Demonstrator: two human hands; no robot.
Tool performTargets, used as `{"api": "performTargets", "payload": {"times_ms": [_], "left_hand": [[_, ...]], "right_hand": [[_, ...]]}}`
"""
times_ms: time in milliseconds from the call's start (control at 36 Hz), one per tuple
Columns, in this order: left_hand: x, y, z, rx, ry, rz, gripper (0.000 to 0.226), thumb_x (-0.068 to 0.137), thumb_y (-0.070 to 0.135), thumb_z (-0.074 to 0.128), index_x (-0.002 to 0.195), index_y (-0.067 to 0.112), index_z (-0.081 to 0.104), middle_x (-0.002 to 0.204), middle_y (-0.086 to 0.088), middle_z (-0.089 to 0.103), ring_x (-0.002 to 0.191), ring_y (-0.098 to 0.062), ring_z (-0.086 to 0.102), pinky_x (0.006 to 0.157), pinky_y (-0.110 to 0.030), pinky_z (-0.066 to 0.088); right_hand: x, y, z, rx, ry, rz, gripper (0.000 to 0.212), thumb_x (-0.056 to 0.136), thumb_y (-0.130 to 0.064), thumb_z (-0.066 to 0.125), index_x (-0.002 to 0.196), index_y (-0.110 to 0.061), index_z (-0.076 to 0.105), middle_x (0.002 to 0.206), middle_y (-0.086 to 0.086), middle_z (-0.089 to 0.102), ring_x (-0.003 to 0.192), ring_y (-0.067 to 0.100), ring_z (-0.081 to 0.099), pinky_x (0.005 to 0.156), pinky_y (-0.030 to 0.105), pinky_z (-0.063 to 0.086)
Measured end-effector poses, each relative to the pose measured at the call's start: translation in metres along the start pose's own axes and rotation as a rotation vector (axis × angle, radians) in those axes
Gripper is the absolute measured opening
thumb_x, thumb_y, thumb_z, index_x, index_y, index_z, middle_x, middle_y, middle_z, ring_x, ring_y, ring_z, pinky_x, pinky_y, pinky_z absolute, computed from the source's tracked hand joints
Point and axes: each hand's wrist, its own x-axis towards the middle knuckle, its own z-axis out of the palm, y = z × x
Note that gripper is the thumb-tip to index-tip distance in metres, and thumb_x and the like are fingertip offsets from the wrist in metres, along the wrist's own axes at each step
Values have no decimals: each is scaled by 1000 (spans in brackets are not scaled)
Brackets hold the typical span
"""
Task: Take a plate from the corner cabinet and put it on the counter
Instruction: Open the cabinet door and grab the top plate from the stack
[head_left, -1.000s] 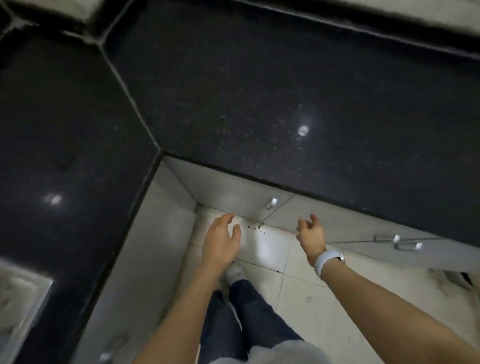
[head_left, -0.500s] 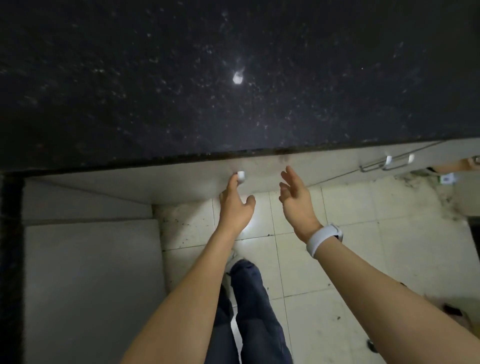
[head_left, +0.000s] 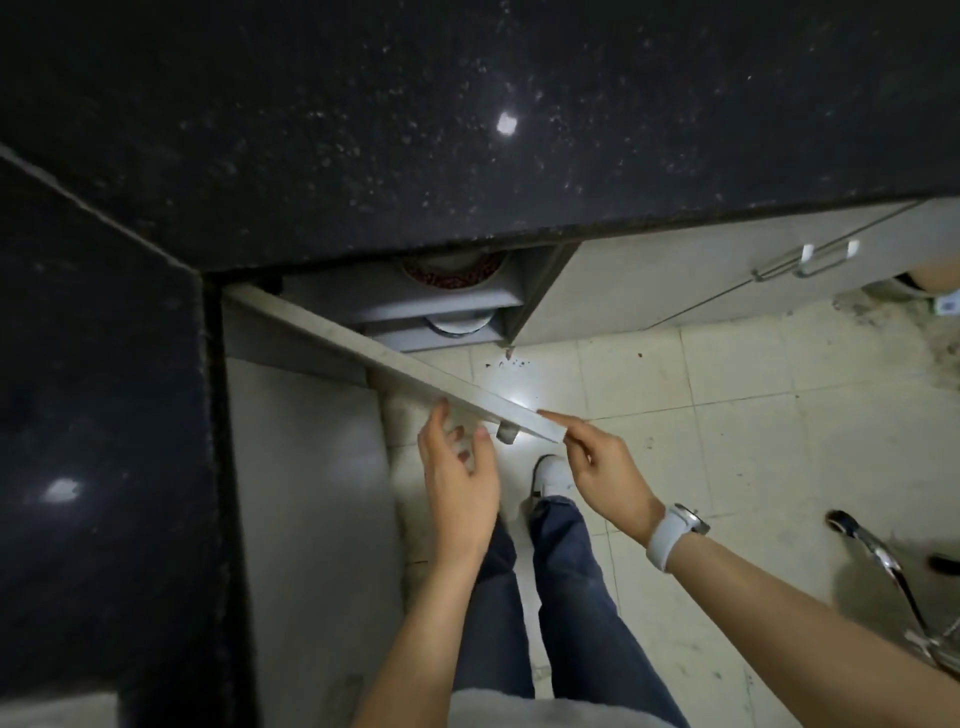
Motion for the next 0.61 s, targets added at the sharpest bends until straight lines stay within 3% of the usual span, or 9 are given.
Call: {"api": "performTargets", "payload": {"times_ms": [56,111,167,222,306,361,417,500,611], "left_hand": [[-13,6,-12,5,64,37,54,90,21,50,139,19,28,139,-5,37,116,-13,47,93,-22,42],[-21,6,-22,39,115,63,59,88,20,53,140,17,25,142,-5,32,124,-17,42,104,-35,42],[-27,1,-30,99,136,60,66,86,20,53,143,19,18,146,-4,27,130,-19,38,108,-44,40],[-33,-2,-38,152,150,29,69,88,18,49,145,18,10,150,-8,23,134,-22,34,110,-45,37],[-38,-8,-50,233,183,-16,65,91,12,42,146,12,6,153,-12,20,137,-24,29,112,-30,27],[-41,-13,-58,291,211,-18,62,93,11,38,146,10,5,154,-13,17,138,-25,28,112,-29,26],[-45,-19,-63,344,229,-2,61,93,8,36,145,9,4,154,-14,16,140,-27,25,117,-39,25],[-48,-24,-66,457,240,8,62,92,7,37,145,8,4,156,-18,8,142,-30,17,117,-37,18],[-50,-25,-62,609,260,0,66,90,15,45,146,15,9,156,-22,-2,143,-38,9,114,-52,21]], "right_hand": [[-19,-3,8,-40,-82,-26,49,85,9,36,121,-16,56,120,2,63,106,26,61,84,-1,39],[-32,-7,17,-83,-179,-71,51,82,12,36,121,-14,56,121,-7,56,113,16,56,90,-6,29],[-39,-8,27,-127,-291,-92,53,81,11,35,123,-15,55,126,-2,57,116,10,51,95,-3,29],[-42,-8,40,-165,-373,-110,53,82,8,35,123,-20,55,129,4,59,118,12,52,101,13,38],[-42,-11,57,-180,-452,-126,50,85,0,36,123,-27,53,114,0,68,103,12,61,95,31,49],[-41,-16,64,-144,-455,-88,46,87,-2,35,124,-23,53,108,-8,67,99,3,59,96,26,45],[-38,-20,67,-120,-425,-57,42,88,-2,36,124,-16,53,118,1,66,110,10,58,100,20,39],[-30,-23,64,-135,-365,-55,39,89,-1,36,122,-13,54,118,5,65,108,16,58,87,-2,32],[-13,-23,53,-101,-289,-14,37,88,1,37,117,-11,57,112,10,68,105,22,60,89,19,43]]}}
